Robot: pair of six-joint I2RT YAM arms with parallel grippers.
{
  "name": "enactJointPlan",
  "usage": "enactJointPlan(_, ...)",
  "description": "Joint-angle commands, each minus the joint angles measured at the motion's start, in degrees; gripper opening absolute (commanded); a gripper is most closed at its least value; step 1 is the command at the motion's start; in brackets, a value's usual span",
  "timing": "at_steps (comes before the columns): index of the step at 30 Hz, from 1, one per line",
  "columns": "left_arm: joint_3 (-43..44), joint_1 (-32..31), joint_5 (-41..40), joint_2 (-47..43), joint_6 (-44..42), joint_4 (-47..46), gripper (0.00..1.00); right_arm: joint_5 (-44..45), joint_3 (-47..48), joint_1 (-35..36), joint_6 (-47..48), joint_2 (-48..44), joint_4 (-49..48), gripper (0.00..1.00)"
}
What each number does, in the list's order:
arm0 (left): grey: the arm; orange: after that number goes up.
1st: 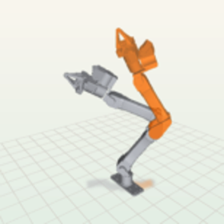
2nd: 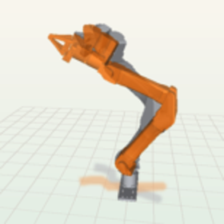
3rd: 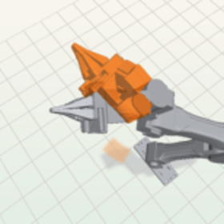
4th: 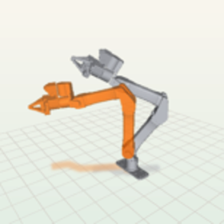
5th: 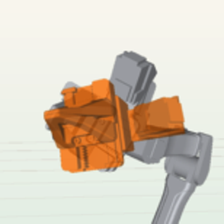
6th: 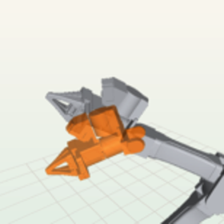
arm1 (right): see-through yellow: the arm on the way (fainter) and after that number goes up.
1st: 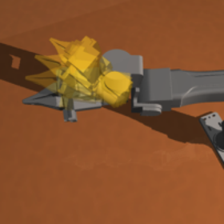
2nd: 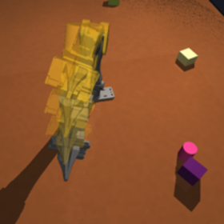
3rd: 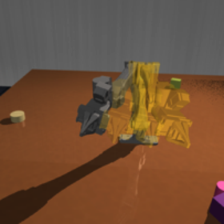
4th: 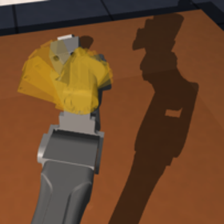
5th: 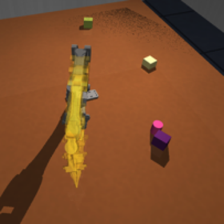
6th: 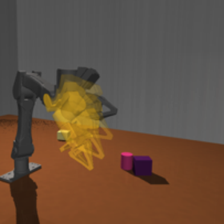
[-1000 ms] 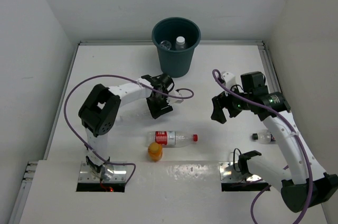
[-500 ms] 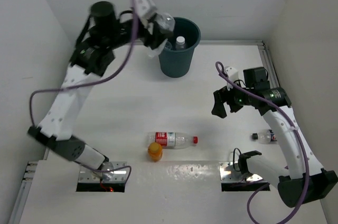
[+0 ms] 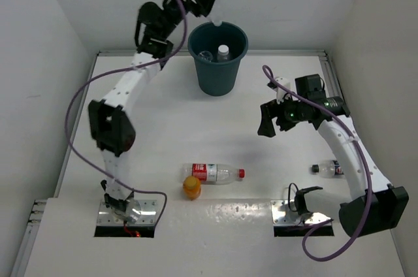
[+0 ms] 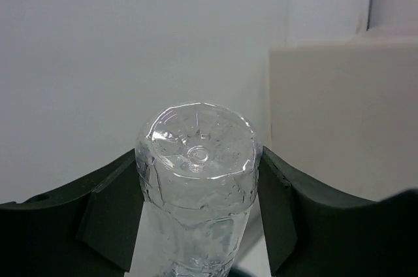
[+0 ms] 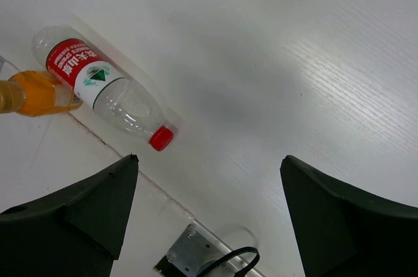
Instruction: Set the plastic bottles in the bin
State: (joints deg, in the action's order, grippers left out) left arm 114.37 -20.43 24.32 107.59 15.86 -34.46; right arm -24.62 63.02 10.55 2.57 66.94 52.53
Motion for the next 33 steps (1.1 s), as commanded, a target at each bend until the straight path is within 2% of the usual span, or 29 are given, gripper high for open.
enactJointPlan(1,7.15,1.26,-3.2,8.38,4.79,-6.41,0.0,-1.48,2.28,-0.7,-0.99,0.73,-3.14,0.88)
enactJointPlan(3,11.47,1.27,-5.23,12.1,5.41,-7.11,0.0,-1.66,2.02,-0.7,-1.07,1.96,-3.75,0.88)
enactJointPlan(8,11.49,1.27,-5.16,17.3,3.93,-8.26,0.0,-1.83,3.42,-1.14,-0.72,4.16,-3.75,0.88)
enactJointPlan(16,5.26,3.46,-2.88,21.17,4.01,-12.03,0.02,-2.27,5.35,-1.32,0.24,7.5,-3.84,0.91)
enactJointPlan(17,2.82,3.46,-1.74,21.17,4.01,-12.65,0.08,-2.27,5.79,-1.32,0.59,7.59,-3.75,0.91)
enactJointPlan(19,1.13,3.46,-0.86,20.64,4.62,-13.17,0.4,-2.27,6.58,-1.32,1.21,8.3,-3.75,0.91)
enactJointPlan(21,0.42,3.98,-0.32,20.12,5.14,-13.18,0.6,-2.1,7.98,-1.32,1.3,9.08,-3.75,0.91)
enactJointPlan(26,-0.11,3.99,0.29,20.11,6.46,-12.65,0.7,-2.54,10.01,-0.97,1.21,9.97,-3.31,0.91)
enactJointPlan(27,-0.8,3.99,0.82,20.11,7.25,-12.65,0.88,-2.36,10.01,-0.97,1.12,9.88,-3.31,0.91)
enactJointPlan(28,-0.81,3.99,0.82,19.51,7.26,-12.65,1.0,-2.27,9.93,-0.88,1.21,9.62,-3.31,0.91)
enactJointPlan(33,1.2,3.99,2.23,15.65,9.27,-10.56,1.0,-1.4,9.49,-0.62,2.44,8.65,-2.79,0.91)
